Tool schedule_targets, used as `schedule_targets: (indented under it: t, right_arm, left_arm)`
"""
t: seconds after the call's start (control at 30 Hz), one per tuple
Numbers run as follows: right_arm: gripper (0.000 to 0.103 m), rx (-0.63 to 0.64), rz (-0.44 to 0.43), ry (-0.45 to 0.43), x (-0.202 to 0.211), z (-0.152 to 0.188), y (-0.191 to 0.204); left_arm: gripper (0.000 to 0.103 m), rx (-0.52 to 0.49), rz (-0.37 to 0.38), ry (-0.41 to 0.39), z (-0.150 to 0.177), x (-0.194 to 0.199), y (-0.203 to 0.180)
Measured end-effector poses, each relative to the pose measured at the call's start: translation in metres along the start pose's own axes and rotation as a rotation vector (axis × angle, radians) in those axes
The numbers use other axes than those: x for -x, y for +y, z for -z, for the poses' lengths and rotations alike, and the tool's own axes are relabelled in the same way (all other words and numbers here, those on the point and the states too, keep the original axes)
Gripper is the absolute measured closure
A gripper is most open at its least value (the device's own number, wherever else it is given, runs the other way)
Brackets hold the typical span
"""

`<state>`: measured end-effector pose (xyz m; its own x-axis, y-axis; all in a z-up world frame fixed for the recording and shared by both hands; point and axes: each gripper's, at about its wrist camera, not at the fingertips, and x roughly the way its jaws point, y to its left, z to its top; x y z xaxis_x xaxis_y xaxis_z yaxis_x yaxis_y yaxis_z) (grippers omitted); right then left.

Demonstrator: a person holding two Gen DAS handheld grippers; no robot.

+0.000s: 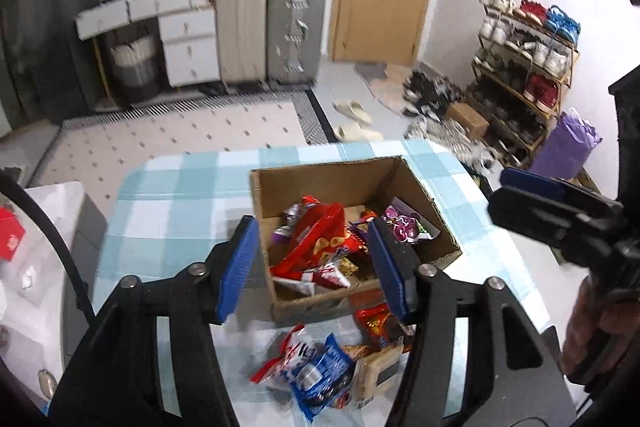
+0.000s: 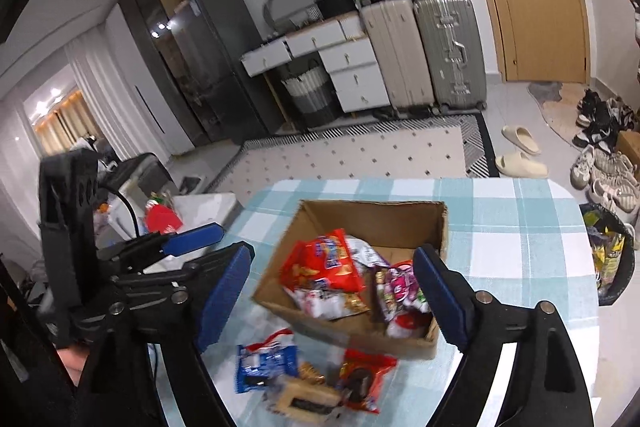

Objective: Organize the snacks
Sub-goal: 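Move both open grippers back toward the remaining snacks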

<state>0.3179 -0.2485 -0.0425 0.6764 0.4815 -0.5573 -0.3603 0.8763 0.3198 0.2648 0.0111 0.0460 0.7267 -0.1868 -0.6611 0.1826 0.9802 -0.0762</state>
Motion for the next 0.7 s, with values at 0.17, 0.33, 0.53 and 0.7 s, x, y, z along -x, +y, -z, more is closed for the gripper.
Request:
schedule_targets:
  t: [0.17, 0.33, 0.53, 0.7]
  right_arm:
    - [0.015, 0.043, -0.010, -0.059, 0.034, 0.017, 0.024]
    - [0.011, 0.096, -0.030, -0.129, 0.062, 0.041, 0.046]
    - [0.005, 0.135, -0.049, -0.198, 0.087, 0.073, 0.066]
    - [0.004, 0.133, -0.080, -0.226, 0.096, 0.095, 0.070]
  left_arm:
    - [0.034, -0.002, -0.033, -0.086, 0.022, 0.047, -0.001]
    - [0.025, -0.016, -0.062, -0.144, 0.045, 0.089, -0.003]
    - [0.023, -0.005, -0.052, -0.178, 0.070, 0.116, -0.002]
    - [0.022, 0.027, -0.046, -0.146, 0.095, 0.126, 0.002]
